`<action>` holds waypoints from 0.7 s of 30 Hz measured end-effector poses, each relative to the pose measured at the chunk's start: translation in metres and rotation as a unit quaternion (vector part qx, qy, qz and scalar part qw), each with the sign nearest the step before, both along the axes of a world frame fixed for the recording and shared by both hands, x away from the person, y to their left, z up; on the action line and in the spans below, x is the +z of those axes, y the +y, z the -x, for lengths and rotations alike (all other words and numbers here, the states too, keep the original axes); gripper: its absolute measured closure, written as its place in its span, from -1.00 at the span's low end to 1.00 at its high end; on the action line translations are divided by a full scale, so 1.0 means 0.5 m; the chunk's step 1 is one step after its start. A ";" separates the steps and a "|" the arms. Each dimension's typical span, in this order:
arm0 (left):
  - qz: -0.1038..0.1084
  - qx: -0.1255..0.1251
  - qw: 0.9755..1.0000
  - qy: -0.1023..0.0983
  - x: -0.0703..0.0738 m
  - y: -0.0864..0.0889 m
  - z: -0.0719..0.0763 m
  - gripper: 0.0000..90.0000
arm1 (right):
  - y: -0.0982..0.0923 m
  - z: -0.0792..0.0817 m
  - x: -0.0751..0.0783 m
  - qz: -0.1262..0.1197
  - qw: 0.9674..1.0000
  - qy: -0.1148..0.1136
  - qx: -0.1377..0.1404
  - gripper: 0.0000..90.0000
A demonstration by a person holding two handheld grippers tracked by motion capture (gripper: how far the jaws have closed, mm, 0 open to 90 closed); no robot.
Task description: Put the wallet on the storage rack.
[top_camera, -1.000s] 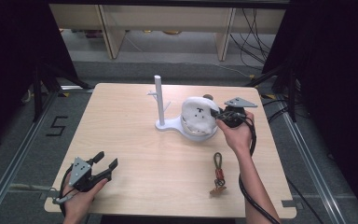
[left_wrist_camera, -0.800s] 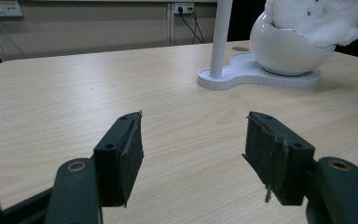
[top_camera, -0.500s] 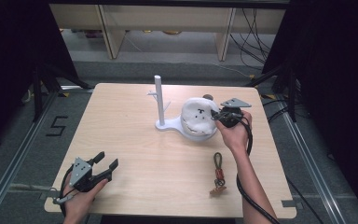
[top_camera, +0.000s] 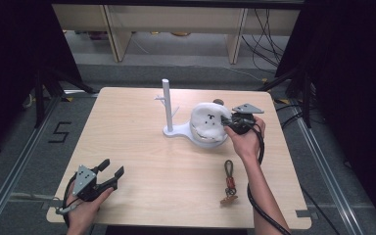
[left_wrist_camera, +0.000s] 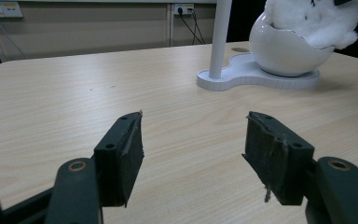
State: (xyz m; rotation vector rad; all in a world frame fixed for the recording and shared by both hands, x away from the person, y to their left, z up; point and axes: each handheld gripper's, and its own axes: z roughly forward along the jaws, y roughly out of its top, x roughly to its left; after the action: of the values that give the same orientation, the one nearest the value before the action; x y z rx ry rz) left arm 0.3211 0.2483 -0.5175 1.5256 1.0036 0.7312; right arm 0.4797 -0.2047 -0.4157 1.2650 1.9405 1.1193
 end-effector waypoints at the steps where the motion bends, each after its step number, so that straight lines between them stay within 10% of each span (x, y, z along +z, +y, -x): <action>1: 0.000 0.003 1.000 0.000 0.000 0.000 0.000 -0.20 | 0.002 0.005 0.002 -0.011 1.000 0.010 -0.009 0.28; 9: -0.001 0.003 1.000 -0.001 0.000 0.000 0.000 -0.20 | -0.015 0.020 0.015 -0.016 1.000 -0.002 -0.013 0.02; 21: -0.008 0.006 1.000 0.006 0.000 0.004 -0.001 -0.20 | -0.046 0.065 0.024 -0.058 0.997 0.045 -0.034 -0.19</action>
State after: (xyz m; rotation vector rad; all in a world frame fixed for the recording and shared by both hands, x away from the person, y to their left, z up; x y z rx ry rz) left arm 0.3216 0.2504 -0.5174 1.5402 1.0189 0.7399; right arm 0.4473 -0.2275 -0.4039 1.4553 1.9053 1.1733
